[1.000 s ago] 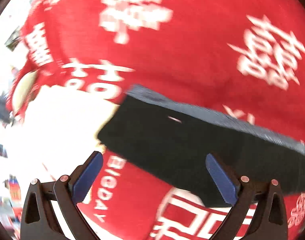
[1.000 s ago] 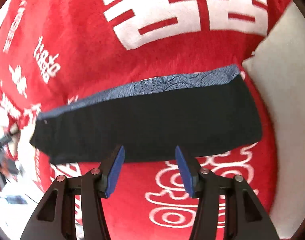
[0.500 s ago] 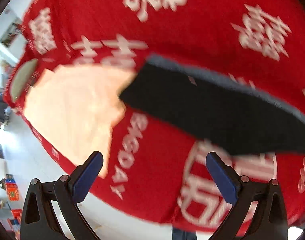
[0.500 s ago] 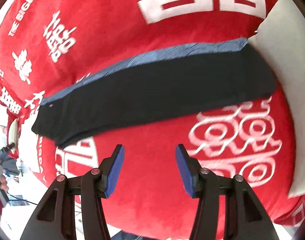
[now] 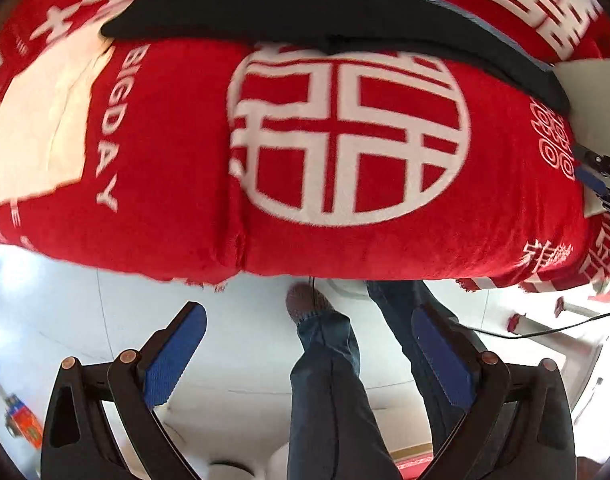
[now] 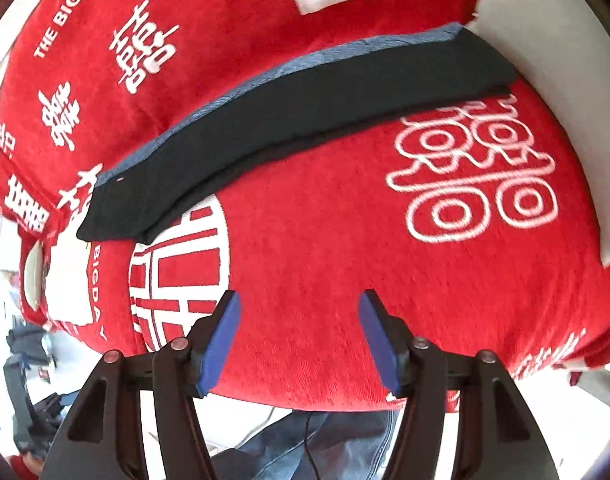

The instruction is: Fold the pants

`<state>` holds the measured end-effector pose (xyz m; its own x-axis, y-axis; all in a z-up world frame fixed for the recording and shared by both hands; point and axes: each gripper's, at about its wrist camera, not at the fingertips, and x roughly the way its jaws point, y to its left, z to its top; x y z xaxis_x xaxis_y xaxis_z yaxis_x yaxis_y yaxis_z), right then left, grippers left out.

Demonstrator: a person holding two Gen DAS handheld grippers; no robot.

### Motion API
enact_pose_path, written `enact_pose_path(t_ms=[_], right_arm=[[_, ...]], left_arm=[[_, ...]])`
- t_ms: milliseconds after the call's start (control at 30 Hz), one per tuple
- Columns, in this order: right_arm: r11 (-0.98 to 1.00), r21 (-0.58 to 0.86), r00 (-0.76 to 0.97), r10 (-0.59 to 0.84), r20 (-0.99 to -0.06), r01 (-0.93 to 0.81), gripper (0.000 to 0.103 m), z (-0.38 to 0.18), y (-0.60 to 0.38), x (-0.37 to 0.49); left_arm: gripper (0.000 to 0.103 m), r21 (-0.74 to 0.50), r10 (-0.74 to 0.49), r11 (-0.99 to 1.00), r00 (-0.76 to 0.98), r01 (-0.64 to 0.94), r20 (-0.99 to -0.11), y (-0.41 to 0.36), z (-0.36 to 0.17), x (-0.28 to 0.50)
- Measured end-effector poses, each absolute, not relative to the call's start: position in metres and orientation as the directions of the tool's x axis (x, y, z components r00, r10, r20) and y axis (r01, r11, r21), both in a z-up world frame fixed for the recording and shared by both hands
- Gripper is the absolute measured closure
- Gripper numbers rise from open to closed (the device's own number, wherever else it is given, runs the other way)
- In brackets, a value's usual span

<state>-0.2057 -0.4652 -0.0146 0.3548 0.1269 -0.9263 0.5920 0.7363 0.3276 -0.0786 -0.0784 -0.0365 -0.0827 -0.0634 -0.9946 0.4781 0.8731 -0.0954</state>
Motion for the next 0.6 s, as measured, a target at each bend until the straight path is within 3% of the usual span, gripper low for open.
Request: enact_pose_path(t_ms=[300, 600], right_arm=[[0.6, 0.402, 0.421, 0.118, -0.899, 0.691, 0.035, -0.027, -0.513, -0.226], [0.305, 0.627, 0.643, 0.059, -0.763, 0.716, 0.035, -0.068, -0.618, -0.218]], left_arm=[[0.0, -0.102, -0.178, 0.855, 0.104, 0.508, -0.978, -0.181, -0.017, -0.005], [0.0, -0.099, -0.219, 0.872, 0.202, 0.479, -0.954, -0.321, -0.036, 0.064]])
